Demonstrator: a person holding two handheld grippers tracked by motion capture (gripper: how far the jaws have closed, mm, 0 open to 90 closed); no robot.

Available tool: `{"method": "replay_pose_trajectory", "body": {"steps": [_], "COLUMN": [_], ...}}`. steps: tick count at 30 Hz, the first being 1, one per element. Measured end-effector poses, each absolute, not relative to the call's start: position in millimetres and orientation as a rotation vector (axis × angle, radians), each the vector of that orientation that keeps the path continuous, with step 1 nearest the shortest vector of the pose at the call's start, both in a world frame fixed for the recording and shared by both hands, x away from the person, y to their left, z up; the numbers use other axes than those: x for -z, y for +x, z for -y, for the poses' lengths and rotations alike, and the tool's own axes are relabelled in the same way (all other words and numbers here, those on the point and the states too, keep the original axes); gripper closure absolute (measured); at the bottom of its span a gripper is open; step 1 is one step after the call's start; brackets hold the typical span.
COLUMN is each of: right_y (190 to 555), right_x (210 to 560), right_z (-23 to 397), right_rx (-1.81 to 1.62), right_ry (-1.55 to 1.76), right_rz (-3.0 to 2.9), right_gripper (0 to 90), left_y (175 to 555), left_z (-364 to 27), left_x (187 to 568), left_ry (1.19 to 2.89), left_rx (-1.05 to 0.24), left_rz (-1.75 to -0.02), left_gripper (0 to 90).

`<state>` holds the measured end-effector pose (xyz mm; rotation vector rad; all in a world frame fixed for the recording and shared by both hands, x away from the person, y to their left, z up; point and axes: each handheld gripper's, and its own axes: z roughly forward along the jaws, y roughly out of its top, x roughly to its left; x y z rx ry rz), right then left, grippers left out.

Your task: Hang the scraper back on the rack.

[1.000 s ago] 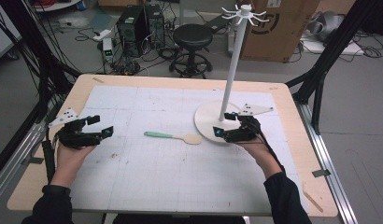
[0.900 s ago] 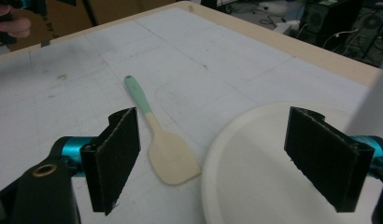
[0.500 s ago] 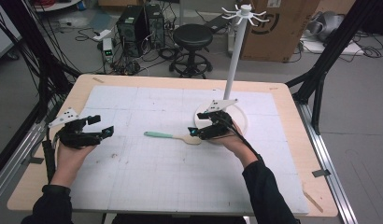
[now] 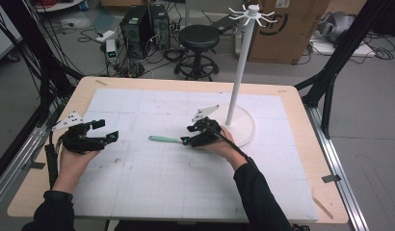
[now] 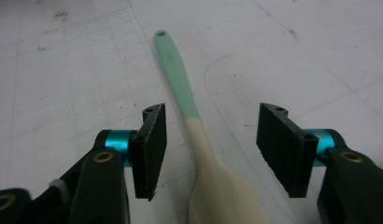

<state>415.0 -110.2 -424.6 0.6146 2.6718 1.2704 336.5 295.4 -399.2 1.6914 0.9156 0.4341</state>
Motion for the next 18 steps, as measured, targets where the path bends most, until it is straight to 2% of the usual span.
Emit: {"method": "replay_pose_trajectory", "body": {"steps": [11, 18], "right_y": [416.7, 418.8], "right_x": [437.7, 442.6], "right_z": [93.5, 90.2], "right_rx": [-1.191, -1.146], "right_ry": [0.549, 0.518], "right_rz": [-2.739, -2.749], "right_gripper": [63.2, 68.8], "left_y": [337.2, 337.6], "left_z": [-295.3, -295.3], "left_x": [400.4, 401.0], "left_ry": [1.696, 1.697], "left_rx": [-0.420, -0.411], "left_rz": [-0.915, -0.910], "left_gripper": [17.1, 17.1]}}
